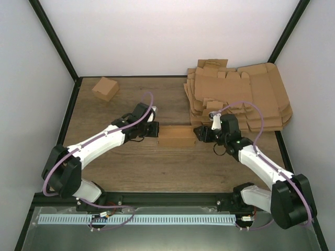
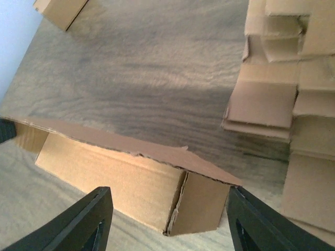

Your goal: Fold the paper box

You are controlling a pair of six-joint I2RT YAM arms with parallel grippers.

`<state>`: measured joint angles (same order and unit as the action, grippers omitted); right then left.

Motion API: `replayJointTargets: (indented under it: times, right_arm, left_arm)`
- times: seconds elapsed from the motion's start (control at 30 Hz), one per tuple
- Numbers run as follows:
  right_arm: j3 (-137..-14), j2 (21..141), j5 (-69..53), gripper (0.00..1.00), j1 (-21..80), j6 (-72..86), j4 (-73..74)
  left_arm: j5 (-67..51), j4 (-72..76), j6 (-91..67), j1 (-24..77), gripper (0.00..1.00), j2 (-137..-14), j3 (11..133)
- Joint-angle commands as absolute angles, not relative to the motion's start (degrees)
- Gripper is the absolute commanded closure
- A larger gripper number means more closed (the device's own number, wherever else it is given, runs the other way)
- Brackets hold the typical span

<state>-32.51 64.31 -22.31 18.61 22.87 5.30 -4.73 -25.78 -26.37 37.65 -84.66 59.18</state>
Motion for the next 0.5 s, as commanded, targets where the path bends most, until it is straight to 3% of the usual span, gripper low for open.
replayJointTargets:
  times: [0.0, 0.2, 0.47]
  right_arm:
    - [-36.66, 64.55, -11.75, 0.39, 22.24, 15.47, 7.44]
    - [-38.15, 67.34, 0.23, 0.42, 28.94, 14.73, 6.11]
    - [-35.82, 61.72, 4.83, 0.32, 29.01, 16.68, 7.79]
  left_arm:
    - [-3.96, -28.93, -25.63, 37.97, 0.96, -85.03, 59.04]
    - [-3.45, -29.25, -25.42, 37.97, 0.96, -84.80, 59.24]
    - [-3.41, -29.24, -24.88, 37.97, 0.96, -84.72, 59.16]
